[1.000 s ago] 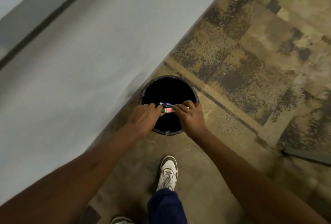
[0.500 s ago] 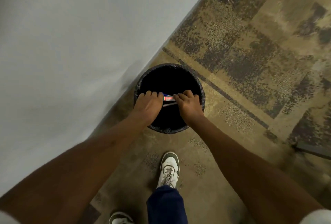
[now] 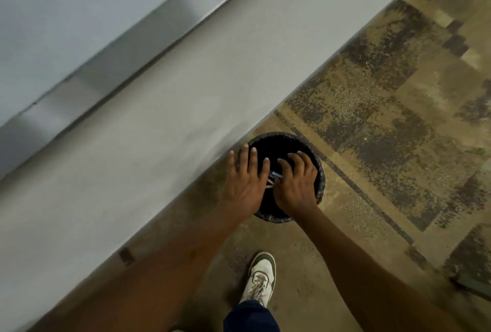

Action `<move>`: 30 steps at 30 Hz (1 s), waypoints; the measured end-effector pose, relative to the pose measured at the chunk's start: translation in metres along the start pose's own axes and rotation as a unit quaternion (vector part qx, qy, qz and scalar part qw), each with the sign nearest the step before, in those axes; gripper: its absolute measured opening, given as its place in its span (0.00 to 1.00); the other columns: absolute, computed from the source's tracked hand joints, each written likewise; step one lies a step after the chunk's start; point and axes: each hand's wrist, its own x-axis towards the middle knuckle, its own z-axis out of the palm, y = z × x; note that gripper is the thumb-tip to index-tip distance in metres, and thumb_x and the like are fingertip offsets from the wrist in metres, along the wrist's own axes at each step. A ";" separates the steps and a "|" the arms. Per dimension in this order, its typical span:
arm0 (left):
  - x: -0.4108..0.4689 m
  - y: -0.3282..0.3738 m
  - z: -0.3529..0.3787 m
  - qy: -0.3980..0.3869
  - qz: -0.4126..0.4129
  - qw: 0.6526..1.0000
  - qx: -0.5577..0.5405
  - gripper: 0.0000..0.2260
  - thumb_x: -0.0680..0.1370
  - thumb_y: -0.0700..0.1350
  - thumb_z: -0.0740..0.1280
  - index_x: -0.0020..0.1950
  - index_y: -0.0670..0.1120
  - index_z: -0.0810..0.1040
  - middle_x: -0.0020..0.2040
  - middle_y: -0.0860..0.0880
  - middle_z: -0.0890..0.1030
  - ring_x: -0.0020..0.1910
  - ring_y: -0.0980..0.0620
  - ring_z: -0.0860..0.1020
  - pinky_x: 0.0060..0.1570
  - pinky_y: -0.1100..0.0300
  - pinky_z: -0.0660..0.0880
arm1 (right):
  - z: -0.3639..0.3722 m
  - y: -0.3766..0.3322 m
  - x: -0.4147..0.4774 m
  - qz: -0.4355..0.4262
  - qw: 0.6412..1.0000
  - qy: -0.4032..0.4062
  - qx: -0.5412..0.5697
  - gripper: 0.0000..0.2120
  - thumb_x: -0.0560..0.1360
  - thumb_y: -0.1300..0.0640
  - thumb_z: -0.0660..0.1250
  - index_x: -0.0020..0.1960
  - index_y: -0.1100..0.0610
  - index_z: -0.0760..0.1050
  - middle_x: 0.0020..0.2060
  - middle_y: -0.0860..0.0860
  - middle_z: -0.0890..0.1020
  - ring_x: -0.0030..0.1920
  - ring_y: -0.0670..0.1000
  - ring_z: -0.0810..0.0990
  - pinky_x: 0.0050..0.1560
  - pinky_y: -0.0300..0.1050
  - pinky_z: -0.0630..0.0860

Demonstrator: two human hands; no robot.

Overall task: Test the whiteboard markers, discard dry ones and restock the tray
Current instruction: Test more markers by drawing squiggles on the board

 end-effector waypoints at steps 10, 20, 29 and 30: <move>-0.098 -0.063 -0.132 0.208 -0.053 0.976 -0.034 0.26 0.79 0.57 0.56 0.72 0.44 0.61 0.73 0.35 0.63 0.72 0.31 0.57 0.67 0.31 0.56 | -0.123 -0.105 -0.009 -0.059 0.984 0.137 0.098 0.25 0.70 0.55 0.66 0.64 0.61 0.66 0.62 0.65 0.70 0.66 0.68 0.64 0.63 0.66 0.62; -0.241 -0.168 -0.197 0.275 -0.152 0.949 0.012 0.26 0.76 0.53 0.63 0.71 0.46 0.64 0.74 0.36 0.62 0.73 0.32 0.57 0.68 0.31 0.52 | -0.222 -0.248 -0.031 -0.183 0.963 0.150 0.132 0.23 0.70 0.54 0.59 0.63 0.60 0.67 0.63 0.65 0.70 0.67 0.68 0.63 0.65 0.64 0.59; -0.386 -0.235 -0.218 0.258 -0.286 0.923 0.006 0.30 0.74 0.63 0.62 0.71 0.48 0.68 0.74 0.38 0.62 0.73 0.33 0.59 0.69 0.32 0.46 | -0.270 -0.379 -0.073 -0.315 0.936 0.117 0.105 0.30 0.63 0.57 0.73 0.63 0.55 0.67 0.65 0.59 0.68 0.67 0.63 0.64 0.61 0.66 0.65; -0.403 -0.241 -0.219 0.260 -0.298 0.919 0.001 0.30 0.75 0.63 0.60 0.71 0.48 0.67 0.75 0.39 0.61 0.73 0.33 0.58 0.69 0.32 0.46 | -0.277 -0.394 -0.080 -0.328 0.932 0.114 0.105 0.32 0.62 0.58 0.75 0.63 0.55 0.67 0.64 0.59 0.68 0.67 0.63 0.64 0.61 0.67 0.66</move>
